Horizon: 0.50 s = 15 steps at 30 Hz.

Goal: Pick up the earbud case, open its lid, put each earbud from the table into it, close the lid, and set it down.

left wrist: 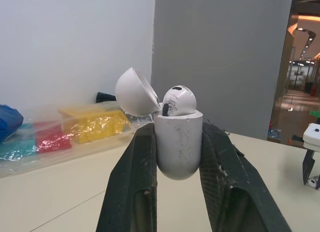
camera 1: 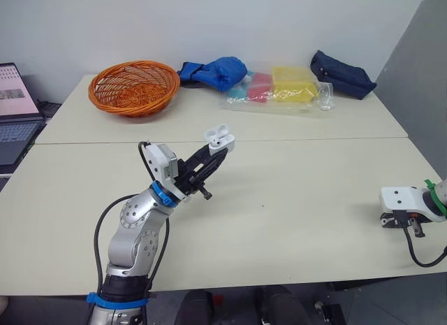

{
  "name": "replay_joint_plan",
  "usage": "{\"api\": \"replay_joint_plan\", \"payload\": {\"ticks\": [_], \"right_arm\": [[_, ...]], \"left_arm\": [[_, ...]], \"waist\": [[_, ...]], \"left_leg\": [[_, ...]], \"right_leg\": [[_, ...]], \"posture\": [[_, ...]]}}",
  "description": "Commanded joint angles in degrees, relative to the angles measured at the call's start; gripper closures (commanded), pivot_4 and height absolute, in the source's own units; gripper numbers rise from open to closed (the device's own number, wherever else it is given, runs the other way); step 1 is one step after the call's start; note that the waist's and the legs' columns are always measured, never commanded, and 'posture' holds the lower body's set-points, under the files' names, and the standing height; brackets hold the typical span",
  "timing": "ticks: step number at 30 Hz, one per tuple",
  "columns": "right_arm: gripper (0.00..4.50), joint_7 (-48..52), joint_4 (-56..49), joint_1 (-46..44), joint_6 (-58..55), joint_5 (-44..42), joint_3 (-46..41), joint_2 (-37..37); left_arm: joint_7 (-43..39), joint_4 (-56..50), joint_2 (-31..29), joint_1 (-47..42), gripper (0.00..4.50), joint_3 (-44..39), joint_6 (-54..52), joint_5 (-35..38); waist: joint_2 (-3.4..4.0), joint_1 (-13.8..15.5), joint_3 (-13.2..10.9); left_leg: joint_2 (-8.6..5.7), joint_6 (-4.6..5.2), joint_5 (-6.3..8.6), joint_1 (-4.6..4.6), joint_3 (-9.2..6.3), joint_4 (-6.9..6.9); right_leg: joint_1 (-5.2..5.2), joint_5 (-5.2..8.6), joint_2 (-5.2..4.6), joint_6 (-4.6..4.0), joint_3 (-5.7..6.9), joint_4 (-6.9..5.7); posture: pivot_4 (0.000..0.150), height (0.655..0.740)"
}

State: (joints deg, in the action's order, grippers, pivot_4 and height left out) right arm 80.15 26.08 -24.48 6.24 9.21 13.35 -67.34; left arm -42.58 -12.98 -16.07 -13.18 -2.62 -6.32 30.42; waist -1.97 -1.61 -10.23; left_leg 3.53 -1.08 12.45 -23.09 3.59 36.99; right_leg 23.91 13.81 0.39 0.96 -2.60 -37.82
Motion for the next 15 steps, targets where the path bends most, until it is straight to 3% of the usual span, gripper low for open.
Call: {"api": "replay_joint_plan", "payload": {"ticks": [1, 3, 15], "right_arm": [[2.82, -0.74, 0.51, 0.86, -0.76, 0.51, -0.86, -0.31], [2.14, -0.60, 0.36, 1.33, -1.09, 0.53, -1.11, -0.68], [2.14, -0.64, -1.89, 0.82, -10.29, -0.21, -2.12, 0.84]], "left_arm": [[-0.46, -1.79, -0.03, -0.87, 3.74, -0.17, 0.43, 1.08], [-0.54, -1.84, 0.00, -0.81, 3.74, -0.18, 0.36, 1.07], [-0.72, -1.46, 0.20, -0.94, 3.74, -0.18, 0.55, 0.91]], "waist": [[0.00, 0.00, 0.00], [0.00, 0.02, 0.00], [0.00, 0.00, 0.00]], "left_leg": [[0.00, 0.00, 0.00, 0.02, 0.00, 0.00], [0.00, 0.00, 0.00, 0.02, -0.01, -0.01], [0.02, 0.00, 0.00, 0.09, -0.05, -0.03]], "right_leg": [[-0.02, 0.00, 0.00, 0.00, 0.00, 0.00], [-0.02, 0.00, 0.00, 0.00, 0.02, 0.00], [-0.11, 0.02, 0.02, -0.01, 0.06, 0.00]], "posture": [[0.150, 0.7400], [0.150, 0.7400], [0.150, 0.7400]]}}
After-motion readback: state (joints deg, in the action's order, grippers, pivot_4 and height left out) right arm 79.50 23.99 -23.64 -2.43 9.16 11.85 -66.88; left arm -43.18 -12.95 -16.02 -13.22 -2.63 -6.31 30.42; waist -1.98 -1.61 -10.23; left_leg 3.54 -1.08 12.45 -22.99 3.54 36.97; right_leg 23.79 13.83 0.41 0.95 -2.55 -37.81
